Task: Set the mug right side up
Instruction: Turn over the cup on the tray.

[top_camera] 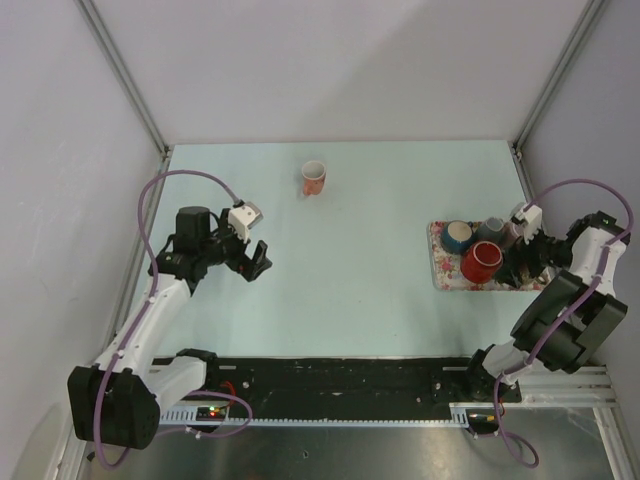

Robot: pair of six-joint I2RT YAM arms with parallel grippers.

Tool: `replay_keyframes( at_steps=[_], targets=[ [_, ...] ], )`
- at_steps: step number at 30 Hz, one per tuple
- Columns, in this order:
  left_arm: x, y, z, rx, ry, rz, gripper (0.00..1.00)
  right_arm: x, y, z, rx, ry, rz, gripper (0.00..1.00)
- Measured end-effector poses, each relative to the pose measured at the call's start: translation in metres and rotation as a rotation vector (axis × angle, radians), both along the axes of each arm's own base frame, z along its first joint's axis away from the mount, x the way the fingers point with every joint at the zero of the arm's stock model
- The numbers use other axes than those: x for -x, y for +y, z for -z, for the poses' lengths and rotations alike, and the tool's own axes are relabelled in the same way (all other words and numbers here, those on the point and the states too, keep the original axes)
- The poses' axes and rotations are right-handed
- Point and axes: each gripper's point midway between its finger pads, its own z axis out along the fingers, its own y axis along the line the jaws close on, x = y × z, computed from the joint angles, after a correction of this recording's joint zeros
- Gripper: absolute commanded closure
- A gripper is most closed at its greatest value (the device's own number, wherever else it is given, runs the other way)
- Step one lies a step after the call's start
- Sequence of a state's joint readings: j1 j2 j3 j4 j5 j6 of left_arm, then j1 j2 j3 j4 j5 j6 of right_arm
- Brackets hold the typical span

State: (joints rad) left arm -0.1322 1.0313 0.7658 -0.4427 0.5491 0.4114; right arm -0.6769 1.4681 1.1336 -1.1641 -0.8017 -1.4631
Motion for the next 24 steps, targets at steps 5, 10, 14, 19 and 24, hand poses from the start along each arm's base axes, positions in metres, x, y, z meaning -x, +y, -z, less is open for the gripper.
replay_keyframes(
  at_steps=[5,10,14,19,24],
  targets=[
    [0.001,0.0,-0.005,0.005,-0.017,0.003,0.0,-0.002,-0.008,0.004,-0.034,0.012,0.017,0.01],
    [0.001,-0.001,-0.005,0.005,-0.018,0.004,0.0,0.001,-0.012,0.015,-0.062,0.051,0.025,0.01],
    [0.001,-0.001,-0.005,0.006,-0.018,0.004,0.0,0.001,-0.013,0.021,-0.07,0.071,0.025,0.02],
    [0.002,-0.001,-0.005,0.006,-0.018,0.005,0.0,-0.003,-0.012,0.027,-0.06,0.089,0.019,0.02],
    [0.002,-0.001,-0.005,0.009,-0.018,0.008,0.0,-0.006,-0.006,0.037,-0.057,0.13,0.0,0.04]
  ],
)
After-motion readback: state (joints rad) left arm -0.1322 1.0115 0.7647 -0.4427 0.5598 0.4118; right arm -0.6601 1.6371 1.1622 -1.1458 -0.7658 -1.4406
